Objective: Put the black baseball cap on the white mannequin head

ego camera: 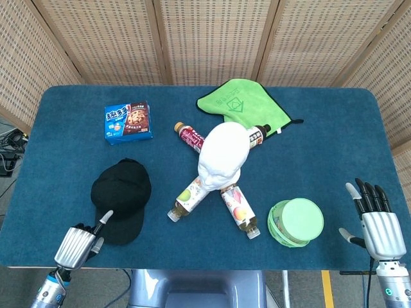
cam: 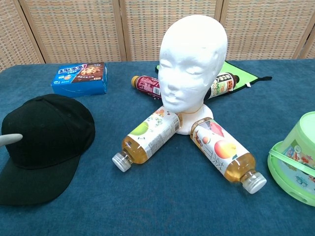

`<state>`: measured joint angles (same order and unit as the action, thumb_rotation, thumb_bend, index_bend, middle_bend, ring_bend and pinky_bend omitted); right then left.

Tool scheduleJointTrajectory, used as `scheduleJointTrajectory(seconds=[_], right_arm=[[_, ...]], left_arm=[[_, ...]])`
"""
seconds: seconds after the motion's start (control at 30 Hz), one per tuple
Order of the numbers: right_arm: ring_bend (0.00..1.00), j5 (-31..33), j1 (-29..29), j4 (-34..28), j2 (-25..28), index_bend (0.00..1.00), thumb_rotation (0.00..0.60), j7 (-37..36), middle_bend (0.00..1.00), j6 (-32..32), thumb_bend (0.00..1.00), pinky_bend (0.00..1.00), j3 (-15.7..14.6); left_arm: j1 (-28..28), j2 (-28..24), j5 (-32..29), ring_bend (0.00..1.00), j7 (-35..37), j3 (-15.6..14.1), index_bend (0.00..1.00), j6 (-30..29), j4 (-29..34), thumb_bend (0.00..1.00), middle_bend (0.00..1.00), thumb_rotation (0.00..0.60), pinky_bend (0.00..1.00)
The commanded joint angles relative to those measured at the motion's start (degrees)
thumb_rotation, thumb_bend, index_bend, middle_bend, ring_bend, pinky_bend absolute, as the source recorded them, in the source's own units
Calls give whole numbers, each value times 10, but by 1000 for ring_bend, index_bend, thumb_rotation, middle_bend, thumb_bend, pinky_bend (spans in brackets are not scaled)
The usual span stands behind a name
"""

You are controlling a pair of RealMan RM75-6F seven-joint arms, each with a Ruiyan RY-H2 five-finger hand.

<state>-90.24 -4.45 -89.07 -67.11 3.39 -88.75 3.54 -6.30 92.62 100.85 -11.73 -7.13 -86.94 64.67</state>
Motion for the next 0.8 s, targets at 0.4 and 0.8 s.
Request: scheduleJointTrajectory(seconds=[0.4, 0.8], right_arm=[[0, 0, 0, 0, 0, 0, 600, 1, 0, 0, 28, 0, 0], [0, 1, 1, 0, 2, 0, 600, -5, 0, -2, 28, 0, 1]], left_arm=[[-8, -2, -14, 766, 5, -4, 68, 31, 18, 344, 704, 600, 695], [-11, -16, -13, 766, -14, -9, 67, 40, 56, 238, 704, 600, 695]])
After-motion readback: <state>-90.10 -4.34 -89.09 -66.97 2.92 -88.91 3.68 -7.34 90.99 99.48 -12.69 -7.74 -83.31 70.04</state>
